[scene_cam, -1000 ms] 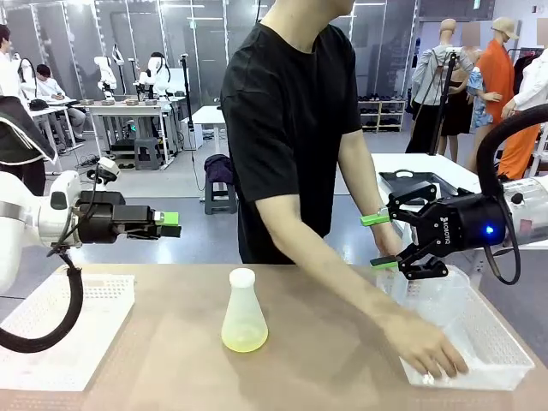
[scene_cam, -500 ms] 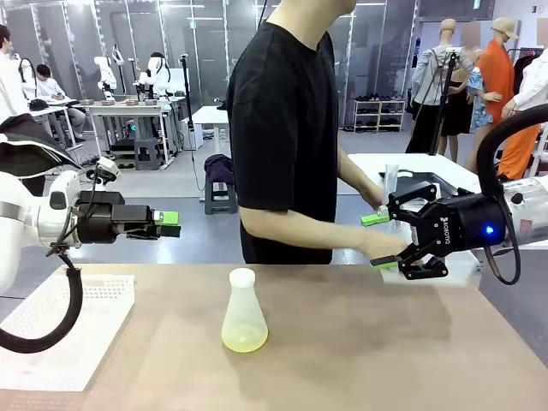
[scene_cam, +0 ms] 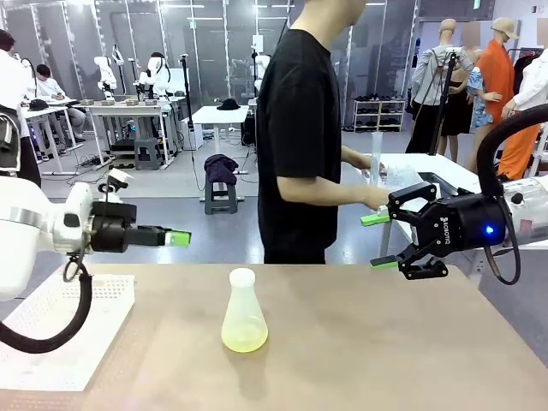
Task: Prepare the solutions needed for the experiment.
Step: When the human places the Big flask in the center of the table, pick up the Big flask and place it in the left Organizing basket.
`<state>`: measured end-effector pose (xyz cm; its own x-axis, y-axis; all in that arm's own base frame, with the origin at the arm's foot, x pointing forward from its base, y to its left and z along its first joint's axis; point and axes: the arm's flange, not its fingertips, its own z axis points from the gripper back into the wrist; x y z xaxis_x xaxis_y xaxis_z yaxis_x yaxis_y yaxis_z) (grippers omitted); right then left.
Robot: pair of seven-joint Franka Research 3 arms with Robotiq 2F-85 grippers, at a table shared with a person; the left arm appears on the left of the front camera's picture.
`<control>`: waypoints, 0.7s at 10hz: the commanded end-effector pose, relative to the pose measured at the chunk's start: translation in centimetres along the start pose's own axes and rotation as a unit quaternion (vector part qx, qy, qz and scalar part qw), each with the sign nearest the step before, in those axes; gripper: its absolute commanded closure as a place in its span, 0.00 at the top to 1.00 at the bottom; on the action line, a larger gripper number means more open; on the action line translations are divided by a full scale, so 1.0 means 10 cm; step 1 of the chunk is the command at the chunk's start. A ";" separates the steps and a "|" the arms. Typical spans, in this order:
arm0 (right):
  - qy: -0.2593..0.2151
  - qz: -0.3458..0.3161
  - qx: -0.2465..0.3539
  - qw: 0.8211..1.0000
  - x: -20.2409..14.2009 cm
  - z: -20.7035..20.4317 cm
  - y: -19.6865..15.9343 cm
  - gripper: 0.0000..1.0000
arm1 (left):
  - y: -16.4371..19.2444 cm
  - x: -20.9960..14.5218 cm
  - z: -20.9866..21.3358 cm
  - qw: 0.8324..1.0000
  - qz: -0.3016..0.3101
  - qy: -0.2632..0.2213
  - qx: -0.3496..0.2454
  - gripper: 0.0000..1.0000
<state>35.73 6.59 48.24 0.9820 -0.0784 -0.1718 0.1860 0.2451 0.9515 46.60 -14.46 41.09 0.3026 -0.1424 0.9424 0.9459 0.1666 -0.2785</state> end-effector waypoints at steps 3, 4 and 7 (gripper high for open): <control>0.001 0.001 0.004 1.000 0.00 0.00 0.01 0.72 | 0.23 -0.24 -0.18 0.994 -0.112 -0.009 0.000 1.00; 0.001 0.001 0.004 1.000 0.00 0.00 0.01 0.72 | 0.23 -0.23 -0.22 0.993 -0.118 -0.014 -0.005 1.00; 0.001 0.001 0.004 1.000 0.00 0.00 0.01 0.72 | 0.12 -0.21 -0.14 0.994 -0.109 0.006 -0.012 1.00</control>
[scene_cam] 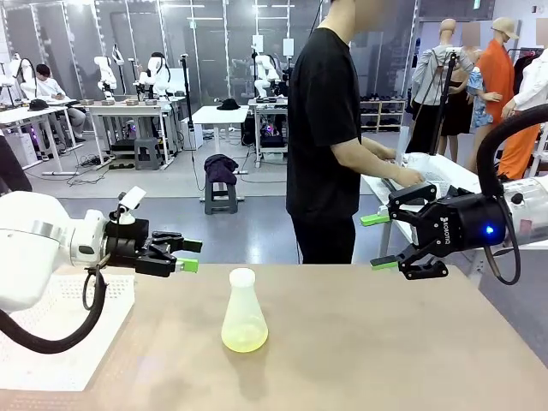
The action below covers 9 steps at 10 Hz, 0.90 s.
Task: Prepare the solutions needed for the experiment.
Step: When the human places the Big flask in the center of the table, pick up the Big flask and place it in the left Organizing basket.
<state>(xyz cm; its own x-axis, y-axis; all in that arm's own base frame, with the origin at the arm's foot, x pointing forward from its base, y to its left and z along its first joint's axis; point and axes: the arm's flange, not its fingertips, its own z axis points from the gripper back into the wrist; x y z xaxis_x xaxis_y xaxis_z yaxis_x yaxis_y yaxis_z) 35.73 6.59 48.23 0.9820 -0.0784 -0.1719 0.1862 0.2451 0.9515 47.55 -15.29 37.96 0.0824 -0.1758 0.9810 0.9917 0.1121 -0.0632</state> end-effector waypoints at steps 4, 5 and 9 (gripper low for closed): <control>0.000 0.001 0.004 1.000 0.00 0.00 0.01 0.72 | 0.10 -0.11 -0.10 0.999 -0.027 -0.014 -0.016 1.00; 0.000 0.001 0.004 1.000 0.00 0.00 0.01 0.72 | 0.13 -0.19 -0.17 1.000 -0.026 -0.008 -0.014 1.00; 0.000 0.001 0.004 1.000 0.00 0.00 0.01 0.72 | 0.23 -0.46 -0.44 0.998 -0.026 -0.019 -0.061 1.00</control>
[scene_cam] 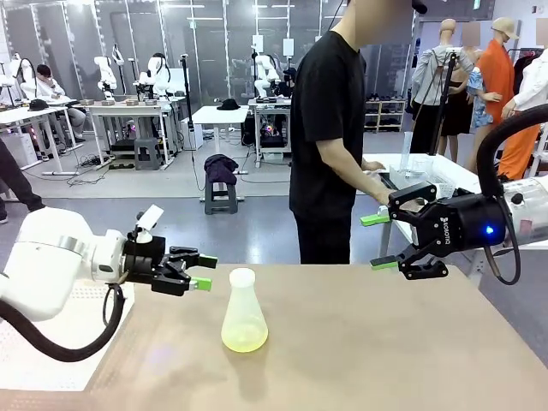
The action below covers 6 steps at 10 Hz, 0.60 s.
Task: Prepare the solutions needed for the experiment.
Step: When the human places the Big flask in the center of the table, pick up the Big flask and place it in the left Organizing basket.
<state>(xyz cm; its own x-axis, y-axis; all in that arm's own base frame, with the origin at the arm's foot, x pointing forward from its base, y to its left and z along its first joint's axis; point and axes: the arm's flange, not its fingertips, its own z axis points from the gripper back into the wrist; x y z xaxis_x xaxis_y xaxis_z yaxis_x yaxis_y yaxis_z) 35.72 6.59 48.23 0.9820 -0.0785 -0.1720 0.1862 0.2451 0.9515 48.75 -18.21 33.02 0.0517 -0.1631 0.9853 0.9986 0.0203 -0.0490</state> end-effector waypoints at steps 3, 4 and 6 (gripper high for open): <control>0.001 0.001 0.004 1.000 0.00 0.00 0.01 0.72 | 0.23 -0.30 -0.21 1.000 0.001 -0.005 -0.017 1.00; 0.001 0.001 0.004 1.000 0.00 0.00 0.01 0.72 | 0.26 -0.36 -0.25 1.000 0.008 -0.012 -0.019 1.00; 0.001 0.001 0.004 1.000 0.00 0.00 0.01 0.72 | 0.33 -0.47 -0.31 1.000 0.019 -0.017 -0.004 1.00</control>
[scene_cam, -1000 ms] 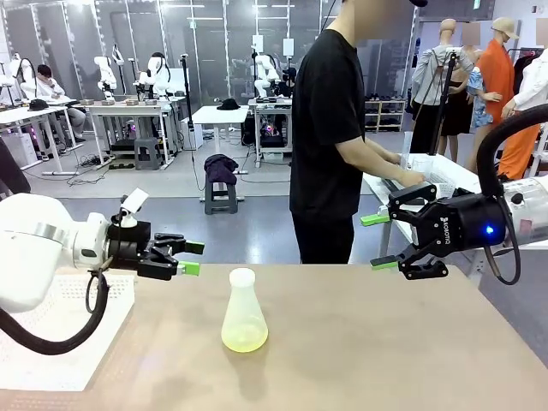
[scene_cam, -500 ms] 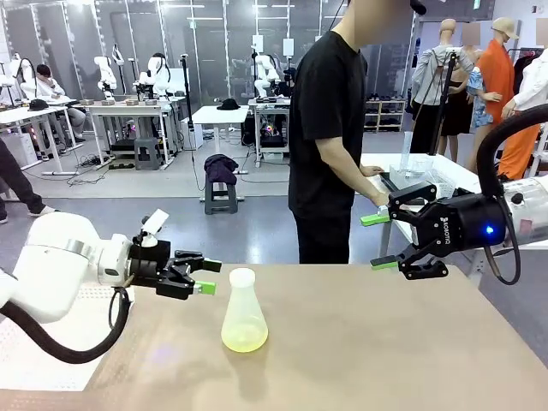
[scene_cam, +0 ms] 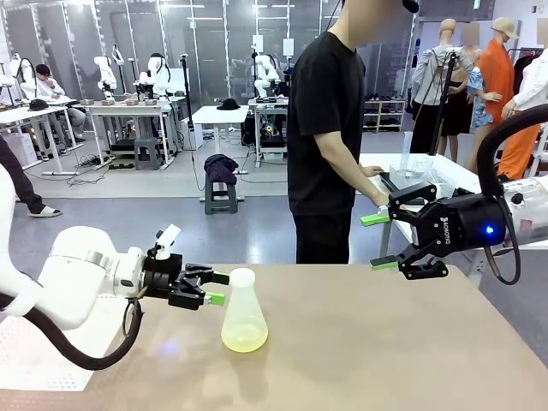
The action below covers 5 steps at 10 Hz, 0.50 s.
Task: Prepare the solutions needed for the experiment.
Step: When the human places the Big flask in the center of the table, pick up the Big flask and place it in the left Organizing basket.
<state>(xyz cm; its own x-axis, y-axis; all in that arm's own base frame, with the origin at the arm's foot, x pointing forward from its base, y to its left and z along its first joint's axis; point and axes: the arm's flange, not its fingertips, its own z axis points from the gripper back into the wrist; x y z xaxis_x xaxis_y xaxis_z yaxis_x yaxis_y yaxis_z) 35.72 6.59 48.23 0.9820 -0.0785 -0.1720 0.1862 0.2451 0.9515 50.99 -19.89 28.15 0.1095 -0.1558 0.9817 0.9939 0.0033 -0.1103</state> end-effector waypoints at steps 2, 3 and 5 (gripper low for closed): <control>0.001 0.001 0.004 1.000 0.00 0.00 0.01 0.72 | 0.17 -0.09 -0.14 1.000 -0.014 -0.023 -0.007 1.00; 0.001 0.001 0.004 1.000 0.00 0.00 0.01 0.72 | 0.19 -0.10 -0.20 0.999 -0.016 -0.030 -0.017 1.00; 0.001 0.001 0.004 1.000 0.00 0.00 0.01 0.72 | 0.19 -0.11 -0.28 0.998 -0.021 -0.035 -0.041 1.00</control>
<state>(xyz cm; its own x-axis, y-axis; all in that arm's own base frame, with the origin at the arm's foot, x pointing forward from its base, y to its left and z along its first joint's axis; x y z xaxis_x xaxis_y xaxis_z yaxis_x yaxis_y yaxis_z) 35.72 6.58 48.23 0.9820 -0.0785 -0.1720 0.1862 0.2450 0.9515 52.24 -22.05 26.83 0.1028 -0.1141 0.9881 0.9930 -0.0459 -0.1086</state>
